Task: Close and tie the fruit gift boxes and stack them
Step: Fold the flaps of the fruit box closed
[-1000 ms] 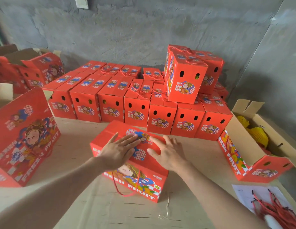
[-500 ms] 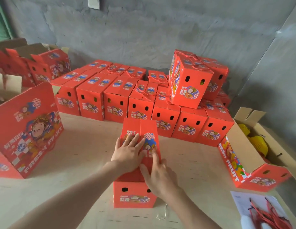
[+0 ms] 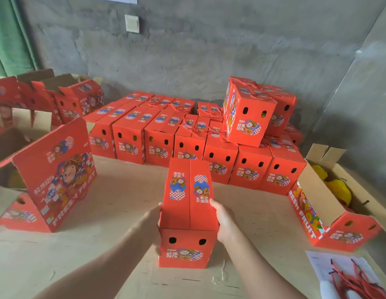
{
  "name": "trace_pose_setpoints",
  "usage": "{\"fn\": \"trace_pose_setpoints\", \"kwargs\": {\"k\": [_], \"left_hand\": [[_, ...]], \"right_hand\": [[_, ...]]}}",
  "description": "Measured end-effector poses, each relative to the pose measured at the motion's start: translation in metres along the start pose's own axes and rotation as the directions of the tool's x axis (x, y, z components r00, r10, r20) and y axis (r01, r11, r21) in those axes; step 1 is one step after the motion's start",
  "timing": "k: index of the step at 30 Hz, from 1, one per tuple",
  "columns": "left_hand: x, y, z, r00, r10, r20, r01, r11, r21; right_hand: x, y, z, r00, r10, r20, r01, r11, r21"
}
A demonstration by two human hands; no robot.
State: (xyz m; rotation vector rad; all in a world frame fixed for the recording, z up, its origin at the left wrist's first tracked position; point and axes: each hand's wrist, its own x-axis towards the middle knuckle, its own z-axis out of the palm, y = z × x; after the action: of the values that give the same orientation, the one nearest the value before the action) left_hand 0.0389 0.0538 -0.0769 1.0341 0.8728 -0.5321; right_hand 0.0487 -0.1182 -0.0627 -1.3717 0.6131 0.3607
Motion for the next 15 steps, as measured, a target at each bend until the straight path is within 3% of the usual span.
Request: {"fn": "trace_pose_setpoints", "kwargs": {"k": [4, 7, 9, 11, 13, 15], "left_hand": [[-0.001, 0.019, 0.010, 0.951, 0.288, -0.109, -0.283, 0.957, 0.060], [-0.016, 0.040, 0.016, 0.836, 0.547, -0.031, -0.535, 0.827, 0.171], [-0.033, 0.049, 0.025, 0.660, 0.743, 0.113, -0.725, 0.590, 0.356], [-0.056, 0.056, 0.037, 0.393, 0.871, 0.295, -0.875, 0.256, 0.412], [-0.074, 0.064, 0.043, 0.186, 0.862, 0.472, -0.884, -0.063, 0.464], [-0.078, 0.067, 0.040, 0.082, 0.784, 0.615, -0.813, -0.305, 0.496]], "right_hand": [[-0.004, -0.020, 0.009, 0.931, -0.301, -0.208, 0.267, 0.948, -0.174], [-0.016, -0.036, 0.020, 0.840, -0.531, -0.115, 0.473, 0.819, -0.326], [-0.026, -0.044, 0.034, 0.753, -0.655, 0.071, 0.616, 0.662, -0.426], [-0.036, -0.049, 0.050, 0.694, -0.678, 0.241, 0.709, 0.587, -0.391], [-0.043, -0.051, 0.063, 0.704, -0.630, 0.329, 0.709, 0.598, -0.374], [-0.046, -0.051, 0.068, 0.760, -0.562, 0.326, 0.650, 0.659, -0.380]]}}
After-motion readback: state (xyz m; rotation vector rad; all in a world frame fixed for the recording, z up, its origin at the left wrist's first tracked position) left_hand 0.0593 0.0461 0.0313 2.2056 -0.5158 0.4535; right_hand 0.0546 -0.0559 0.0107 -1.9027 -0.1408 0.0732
